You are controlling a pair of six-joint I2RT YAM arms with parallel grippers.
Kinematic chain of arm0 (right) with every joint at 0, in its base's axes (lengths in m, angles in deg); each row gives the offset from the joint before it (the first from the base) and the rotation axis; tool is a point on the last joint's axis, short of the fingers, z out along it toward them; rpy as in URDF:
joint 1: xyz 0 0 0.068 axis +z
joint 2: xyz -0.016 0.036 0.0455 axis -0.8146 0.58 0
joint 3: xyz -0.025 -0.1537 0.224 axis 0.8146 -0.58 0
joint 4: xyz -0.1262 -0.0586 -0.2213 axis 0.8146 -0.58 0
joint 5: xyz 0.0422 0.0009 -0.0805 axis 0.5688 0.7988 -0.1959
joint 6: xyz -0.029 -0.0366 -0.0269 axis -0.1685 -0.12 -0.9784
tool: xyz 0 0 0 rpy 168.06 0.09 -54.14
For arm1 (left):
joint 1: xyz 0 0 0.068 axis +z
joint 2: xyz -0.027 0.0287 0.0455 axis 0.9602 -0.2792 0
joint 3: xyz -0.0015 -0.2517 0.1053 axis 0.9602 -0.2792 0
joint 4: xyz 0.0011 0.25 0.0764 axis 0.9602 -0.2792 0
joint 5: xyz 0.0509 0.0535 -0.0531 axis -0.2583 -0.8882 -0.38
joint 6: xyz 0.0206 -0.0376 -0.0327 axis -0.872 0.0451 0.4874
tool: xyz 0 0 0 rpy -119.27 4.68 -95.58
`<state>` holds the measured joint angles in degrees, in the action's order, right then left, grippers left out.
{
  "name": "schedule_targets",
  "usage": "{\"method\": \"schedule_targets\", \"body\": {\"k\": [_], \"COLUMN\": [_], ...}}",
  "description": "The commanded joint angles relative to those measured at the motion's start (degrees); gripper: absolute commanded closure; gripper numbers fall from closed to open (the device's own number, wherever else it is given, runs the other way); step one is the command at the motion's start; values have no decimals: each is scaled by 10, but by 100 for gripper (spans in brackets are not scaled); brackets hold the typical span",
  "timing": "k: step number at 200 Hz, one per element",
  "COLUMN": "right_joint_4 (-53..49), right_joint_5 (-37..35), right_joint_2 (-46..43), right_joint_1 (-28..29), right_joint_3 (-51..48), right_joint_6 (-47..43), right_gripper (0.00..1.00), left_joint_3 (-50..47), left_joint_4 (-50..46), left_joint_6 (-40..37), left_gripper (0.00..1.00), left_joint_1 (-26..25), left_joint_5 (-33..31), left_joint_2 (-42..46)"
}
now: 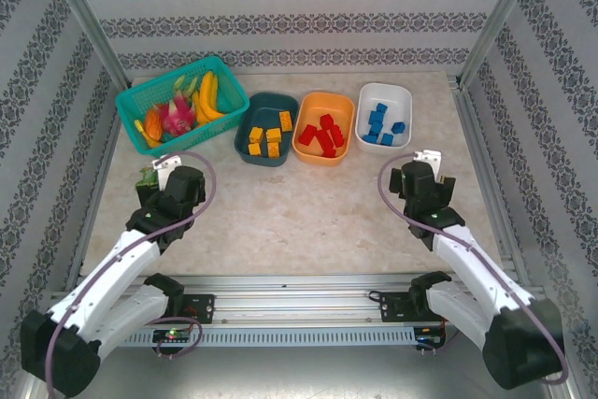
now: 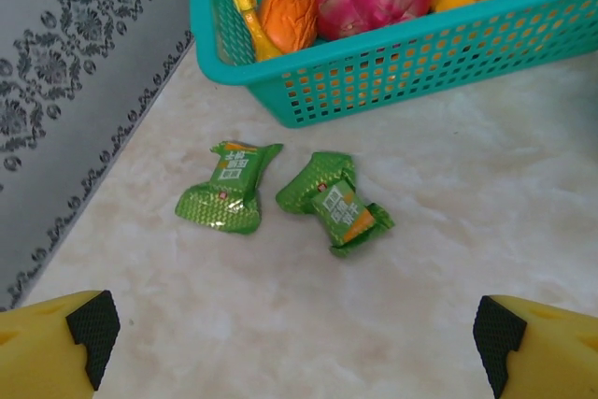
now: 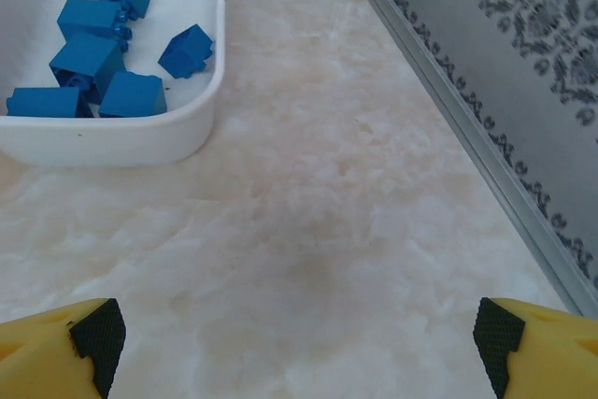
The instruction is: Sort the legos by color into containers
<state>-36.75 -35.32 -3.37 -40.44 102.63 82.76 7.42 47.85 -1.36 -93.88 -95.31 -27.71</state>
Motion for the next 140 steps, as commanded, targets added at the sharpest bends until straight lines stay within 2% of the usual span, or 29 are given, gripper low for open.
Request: {"method": "schedule_targets", "body": {"k": [1,41,52,61,87,98,126,140], "right_joint_4": [147,291,341,337,428,424,524,645], "right_joint_5": [15,68,93,121,164,175,213,224], "right_joint_2": [42,139,172,195,258,279,286,315], "right_joint_1": [-10,-43,-59,-77,-104,-113,-120,-123], "right_joint_3": [-25,-49,-51,-33,-15,-5,-53,-108], "right_joint_6": [-62,-54,-59,-64,-79,-72,-76,-76], "right_gripper": [2,2,2,2,2,2,2,2], "left_joint_3": [-41,-94,-78,-73,-52,-45,-54,-86], "left_joint_4": [156,362,385,418,496,530,593,655], "left_joint_6": [-91,-120,-143,-155,-154,-154,-155,-167], "left_gripper": [0,0,0,0,0,0,0,0], "left_joint_1": [32,92,108,121,164,176,198,198], "left_joint_5": [33,135,172,194,255,270,291,318], "left_joint_2": [-44,-183,-219,-241,-303,-327,-359,-360]}}
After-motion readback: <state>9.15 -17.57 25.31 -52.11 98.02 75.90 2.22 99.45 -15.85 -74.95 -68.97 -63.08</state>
